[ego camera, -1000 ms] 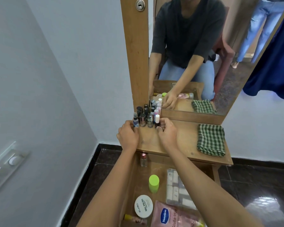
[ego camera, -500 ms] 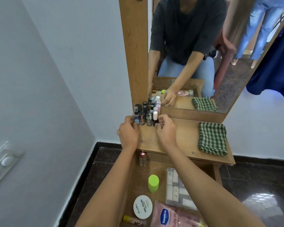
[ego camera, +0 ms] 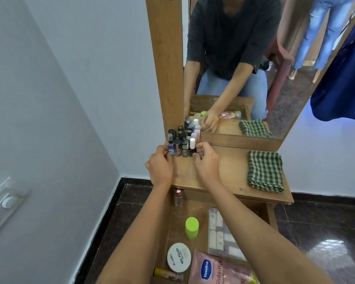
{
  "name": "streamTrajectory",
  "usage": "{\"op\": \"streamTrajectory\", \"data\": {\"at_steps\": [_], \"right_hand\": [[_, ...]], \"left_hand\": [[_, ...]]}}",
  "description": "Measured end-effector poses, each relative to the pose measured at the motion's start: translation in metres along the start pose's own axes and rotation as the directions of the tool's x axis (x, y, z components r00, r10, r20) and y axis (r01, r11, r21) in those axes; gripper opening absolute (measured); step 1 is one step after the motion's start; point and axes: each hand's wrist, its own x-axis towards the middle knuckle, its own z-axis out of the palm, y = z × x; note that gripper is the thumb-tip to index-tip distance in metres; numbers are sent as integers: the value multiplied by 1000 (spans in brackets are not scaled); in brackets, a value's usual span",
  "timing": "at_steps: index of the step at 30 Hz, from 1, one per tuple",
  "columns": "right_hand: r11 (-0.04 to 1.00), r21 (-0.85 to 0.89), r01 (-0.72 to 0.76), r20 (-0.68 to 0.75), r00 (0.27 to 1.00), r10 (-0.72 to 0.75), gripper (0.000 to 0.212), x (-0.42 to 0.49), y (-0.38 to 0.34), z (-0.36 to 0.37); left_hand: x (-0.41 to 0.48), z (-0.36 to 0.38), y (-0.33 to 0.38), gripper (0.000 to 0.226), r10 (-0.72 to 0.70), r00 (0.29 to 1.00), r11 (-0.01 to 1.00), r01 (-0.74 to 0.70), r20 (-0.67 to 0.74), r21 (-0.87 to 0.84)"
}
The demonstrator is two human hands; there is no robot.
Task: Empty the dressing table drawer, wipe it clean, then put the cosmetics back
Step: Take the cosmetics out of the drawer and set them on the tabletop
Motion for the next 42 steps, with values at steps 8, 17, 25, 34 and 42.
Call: {"op": "streamTrajectory", "data": {"at_steps": [8,17,25,34,42], "right_hand": [[1000,5,9,-81,997,-9,26,-3,-5,-7],[978,206,-27,-61,997,41,27,-40,-13,-31],[973,220,-69,316,949,-4,10,-147,-3,-78],[961,-256,-107,588,772,243,27,-192,30,-75],[937,-280,-208,452,832,320,64,-178,16,-54]], "left_hand": [[-5,-7,1,17,-19,1000,994,21,15,-112],[-60,-59,-8,18,50,999,948,-41,20,-315],[-125,-100,-26,7,26,927,996,10,375,-93],[-164,-112,-17,26,-92,588,619,-598,804,509],[-173,-97,-16,34,-253,462,417,-741,850,527]]}}
